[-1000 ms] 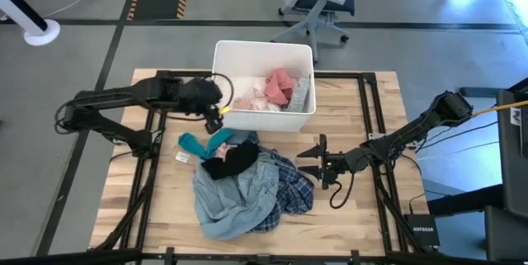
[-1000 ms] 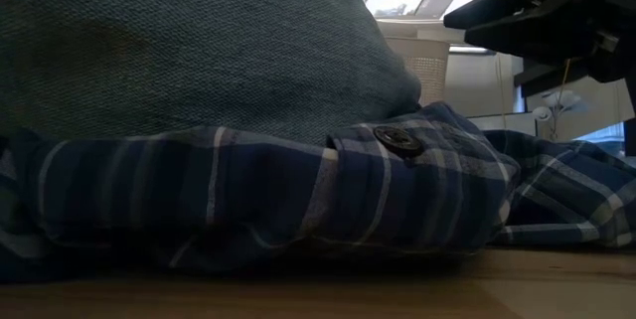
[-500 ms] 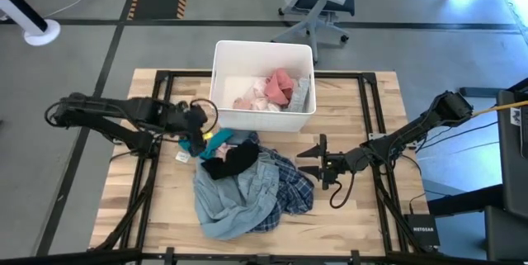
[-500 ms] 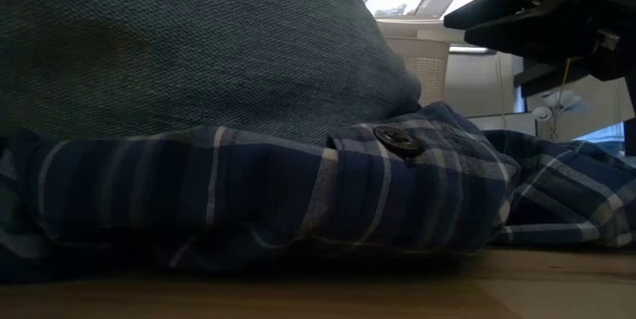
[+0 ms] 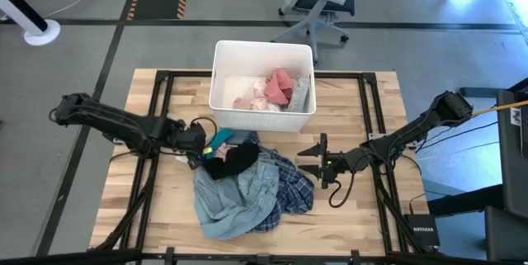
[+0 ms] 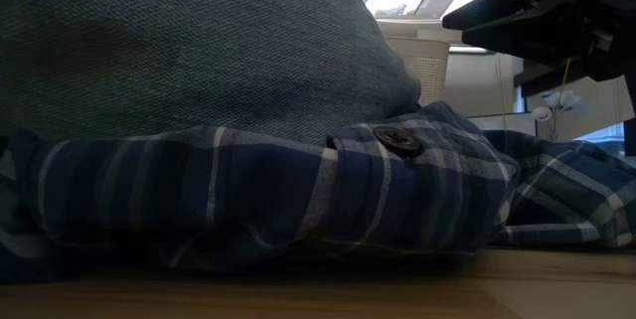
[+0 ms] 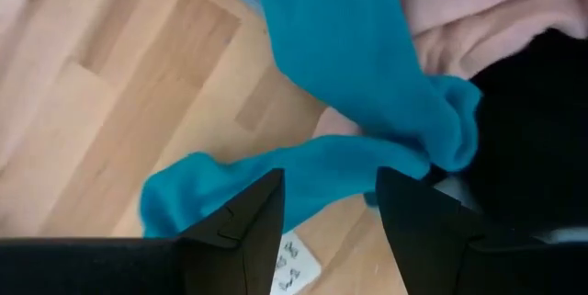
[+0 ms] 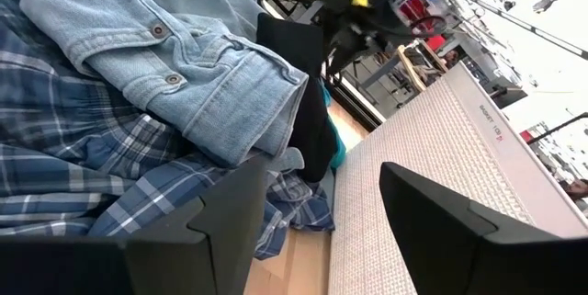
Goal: Sort clothes
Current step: Put the blue sock into the white laundry bin
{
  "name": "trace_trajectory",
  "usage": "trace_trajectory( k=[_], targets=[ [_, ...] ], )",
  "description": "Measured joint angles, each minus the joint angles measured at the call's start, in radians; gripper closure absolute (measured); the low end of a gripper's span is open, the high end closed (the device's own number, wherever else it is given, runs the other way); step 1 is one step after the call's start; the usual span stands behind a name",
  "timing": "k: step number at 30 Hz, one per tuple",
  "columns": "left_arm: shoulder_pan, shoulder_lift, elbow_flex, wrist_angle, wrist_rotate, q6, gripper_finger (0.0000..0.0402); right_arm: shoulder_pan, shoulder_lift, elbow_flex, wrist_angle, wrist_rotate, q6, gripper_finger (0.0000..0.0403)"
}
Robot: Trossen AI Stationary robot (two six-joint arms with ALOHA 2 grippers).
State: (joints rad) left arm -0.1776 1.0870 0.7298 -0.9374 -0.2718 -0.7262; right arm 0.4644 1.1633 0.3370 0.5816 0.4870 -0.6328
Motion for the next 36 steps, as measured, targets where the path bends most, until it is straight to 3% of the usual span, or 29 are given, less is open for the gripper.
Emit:
trace_trajectory(
  k=[14, 23, 28, 36],
  targets=[
    [0.001, 0.003, -0.192, 0.307, 0.052, 0.028, 0.0236, 0.0, 0.0, 0.0, 0.0, 0.0, 0.0, 0.0171],
    [0.002, 0.03, -0.227, 0.319, 0.041, 0.04, 0.033, 0.0, 0.0, 0.0, 0.0, 0.0, -0.001, 0.0171],
    [0.002, 0.027, -0.214, 0.311, 0.04, 0.079, 0.0394, 0.0, 0.0, 0.0, 0.0, 0.0, -0.001, 0.0171],
    [0.002, 0.027, -0.02, 0.148, 0.02, 0.13, 0.0398, 0.0, 0.0, 0.0, 0.0, 0.035, -0.001, 0.0171]
  ],
)
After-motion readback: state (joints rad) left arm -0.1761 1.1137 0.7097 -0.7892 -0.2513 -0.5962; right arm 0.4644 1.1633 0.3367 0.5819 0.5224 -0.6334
